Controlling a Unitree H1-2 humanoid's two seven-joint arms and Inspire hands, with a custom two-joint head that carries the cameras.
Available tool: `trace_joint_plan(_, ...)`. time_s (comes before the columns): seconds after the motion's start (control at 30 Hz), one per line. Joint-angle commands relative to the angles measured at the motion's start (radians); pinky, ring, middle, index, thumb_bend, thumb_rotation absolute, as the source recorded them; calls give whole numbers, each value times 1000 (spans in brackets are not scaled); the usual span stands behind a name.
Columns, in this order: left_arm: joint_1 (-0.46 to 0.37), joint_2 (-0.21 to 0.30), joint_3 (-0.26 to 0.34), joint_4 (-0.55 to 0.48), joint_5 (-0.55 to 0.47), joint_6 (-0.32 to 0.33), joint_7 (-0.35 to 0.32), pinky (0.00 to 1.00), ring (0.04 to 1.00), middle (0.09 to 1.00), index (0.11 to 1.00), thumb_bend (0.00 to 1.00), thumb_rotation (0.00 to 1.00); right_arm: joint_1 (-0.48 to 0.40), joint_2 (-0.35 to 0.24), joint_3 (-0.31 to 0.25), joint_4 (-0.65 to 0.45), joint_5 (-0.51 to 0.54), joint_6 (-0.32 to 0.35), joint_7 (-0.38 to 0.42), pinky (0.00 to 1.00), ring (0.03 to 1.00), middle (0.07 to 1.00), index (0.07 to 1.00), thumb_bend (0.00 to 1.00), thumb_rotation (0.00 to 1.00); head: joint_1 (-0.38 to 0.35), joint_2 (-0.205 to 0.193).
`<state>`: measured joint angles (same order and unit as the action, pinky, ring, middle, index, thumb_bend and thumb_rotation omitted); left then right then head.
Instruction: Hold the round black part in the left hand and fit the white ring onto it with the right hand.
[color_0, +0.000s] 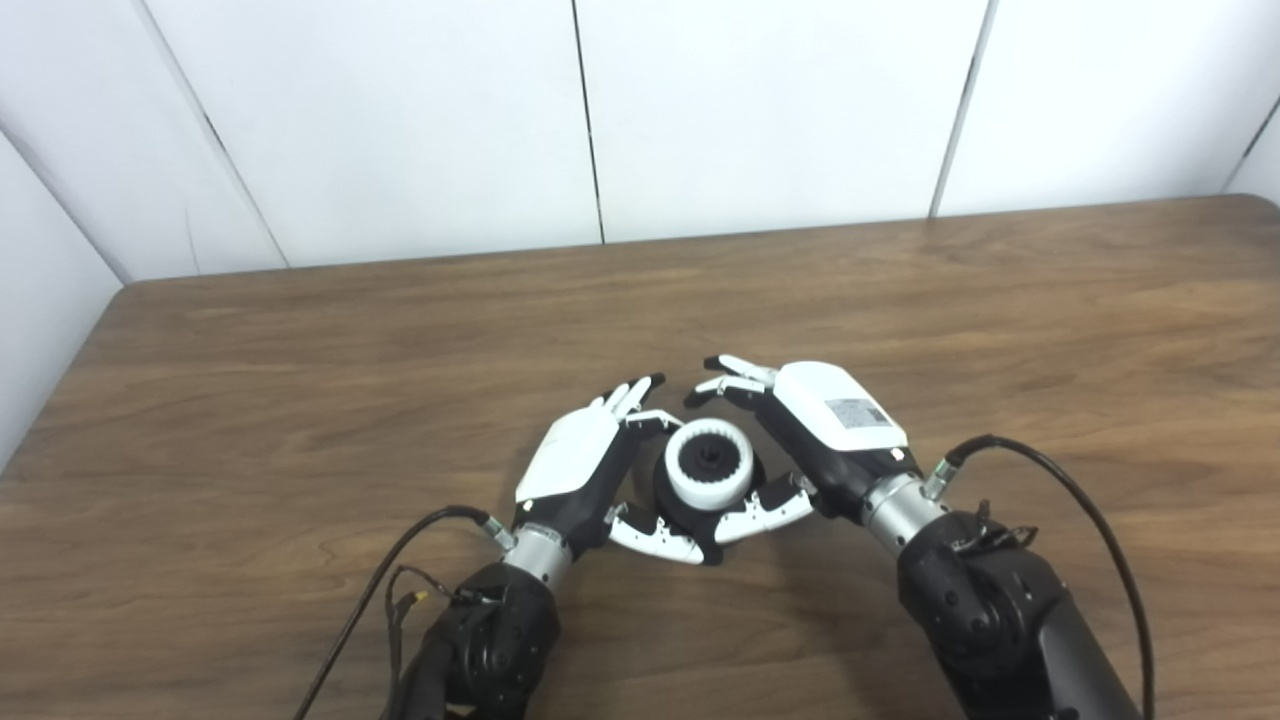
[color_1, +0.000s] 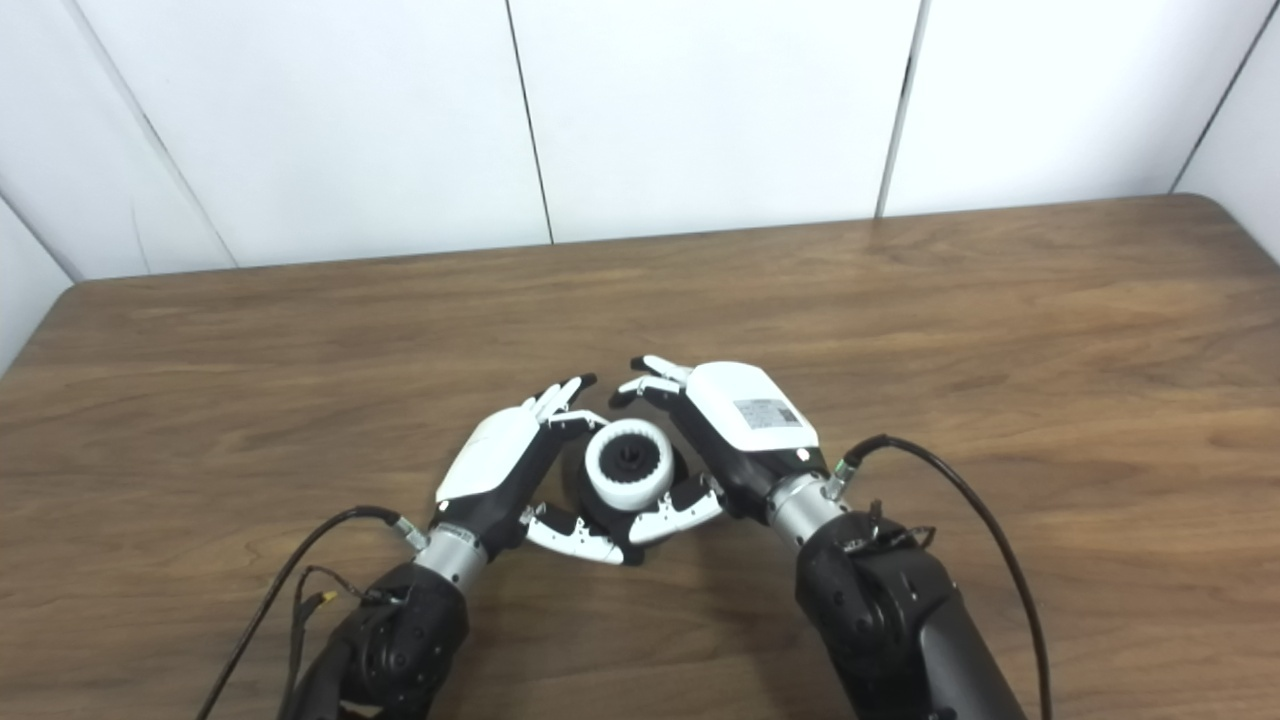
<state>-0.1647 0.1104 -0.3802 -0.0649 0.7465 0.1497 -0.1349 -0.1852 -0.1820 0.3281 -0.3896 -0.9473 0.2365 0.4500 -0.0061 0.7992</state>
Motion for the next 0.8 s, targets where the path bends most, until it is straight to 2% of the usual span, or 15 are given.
trace_joint_plan(0.0, -37, -6, 4, -37, 1, -5, 7, 1000, 1000, 1000, 617, 965, 332, -33, -3, -11, -54, 3, -1, 5, 844, 904, 951, 868, 990, 439, 0, 2)
trace_joint_plan(0.23, -35, -2, 5, -42, 2, -3, 4, 1000, 1000, 1000, 617, 966, 321, -34, -12, -17, -75, 4, 8, 42, 870, 917, 966, 904, 998, 485, 2, 4)
trace_joint_plan(0.33, -35, 0, 5, -45, 9, -3, 5, 1000, 1000, 1000, 618, 954, 312, -34, -19, -16, -80, -1, 14, 72, 876, 934, 986, 932, 1000, 458, -2, 4)
trace_joint_plan(0.43, -31, 0, 6, -48, 12, -2, 8, 1000, 1000, 1000, 617, 950, 295, -40, -46, -16, -92, -14, 36, 139, 877, 960, 998, 987, 1000, 455, -11, 0)
trace_joint_plan(0.53, -28, 0, 8, -49, 12, 0, 9, 1000, 1000, 1000, 617, 954, 288, -40, -72, -29, -107, -3, 57, 194, 878, 976, 1000, 999, 1000, 429, -15, -4)
trace_joint_plan(0.77, -33, 5, 5, -41, 21, -3, 11, 1000, 1000, 1000, 620, 945, 311, -23, -157, -82, -107, 59, 70, 254, 871, 991, 1000, 1000, 1000, 405, -13, -10)
